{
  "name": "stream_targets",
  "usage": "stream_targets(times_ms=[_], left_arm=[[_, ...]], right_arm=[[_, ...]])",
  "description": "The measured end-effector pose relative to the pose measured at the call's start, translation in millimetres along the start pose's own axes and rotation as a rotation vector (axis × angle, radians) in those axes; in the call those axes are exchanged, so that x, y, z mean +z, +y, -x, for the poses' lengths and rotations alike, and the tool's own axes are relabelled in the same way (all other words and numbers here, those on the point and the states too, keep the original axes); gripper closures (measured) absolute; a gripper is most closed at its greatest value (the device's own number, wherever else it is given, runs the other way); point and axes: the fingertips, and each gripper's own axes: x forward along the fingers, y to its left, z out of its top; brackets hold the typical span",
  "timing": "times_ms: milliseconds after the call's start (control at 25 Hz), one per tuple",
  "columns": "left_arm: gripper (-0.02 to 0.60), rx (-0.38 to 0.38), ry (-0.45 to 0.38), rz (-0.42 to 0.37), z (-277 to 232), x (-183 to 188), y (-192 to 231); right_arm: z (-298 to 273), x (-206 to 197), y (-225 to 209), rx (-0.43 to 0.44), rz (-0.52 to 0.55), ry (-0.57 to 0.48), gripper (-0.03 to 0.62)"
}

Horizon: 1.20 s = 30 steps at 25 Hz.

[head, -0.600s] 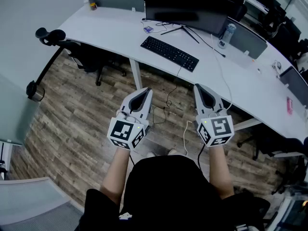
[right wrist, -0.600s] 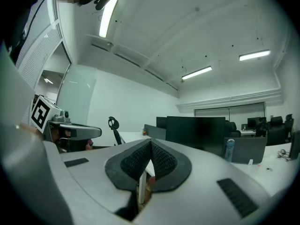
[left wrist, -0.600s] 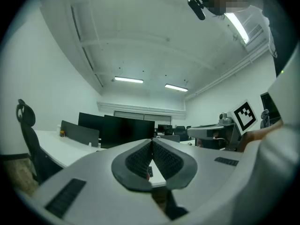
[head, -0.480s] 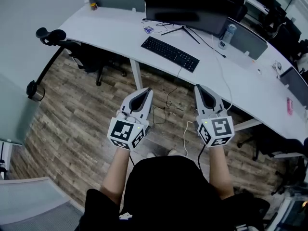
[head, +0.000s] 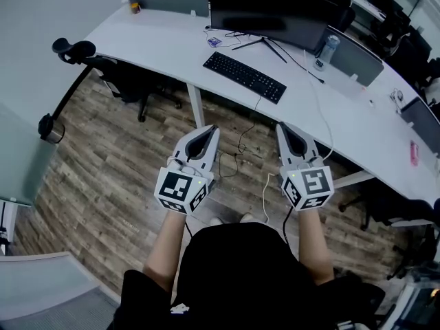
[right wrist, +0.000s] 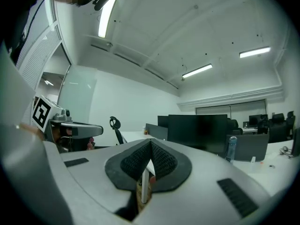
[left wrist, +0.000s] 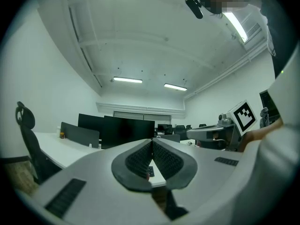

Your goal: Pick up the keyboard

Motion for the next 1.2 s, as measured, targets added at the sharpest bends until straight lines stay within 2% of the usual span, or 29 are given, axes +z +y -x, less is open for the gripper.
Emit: stream_targets(times_ms=[200, 720, 1040, 1200], left_arm=[[0.572, 0.001, 0.009, -0.018, 5.1, -2.8, 3.5], [0.572, -0.015, 0.037, -0.005, 24.8, -15.0, 18.5], [0.571, -0.011, 0.029, 0.005, 24.2, -10.3, 28.5], [0.572, -0.02, 0.002, 0.058, 20.9, -5.6, 34.3]], right_arm=[[-4.0, -0.9, 4.4, 0.002, -0.002, 0.005, 0.589], [-7.3, -7.1, 26.0, -0.011, -0.001, 0.03, 0.589], [-18.4, -3.0, 27.7, -0.001, 0.004, 0.033, 0.589], [-26.6, -2.7, 24.5, 0.0, -0.021, 0.022, 0.589]])
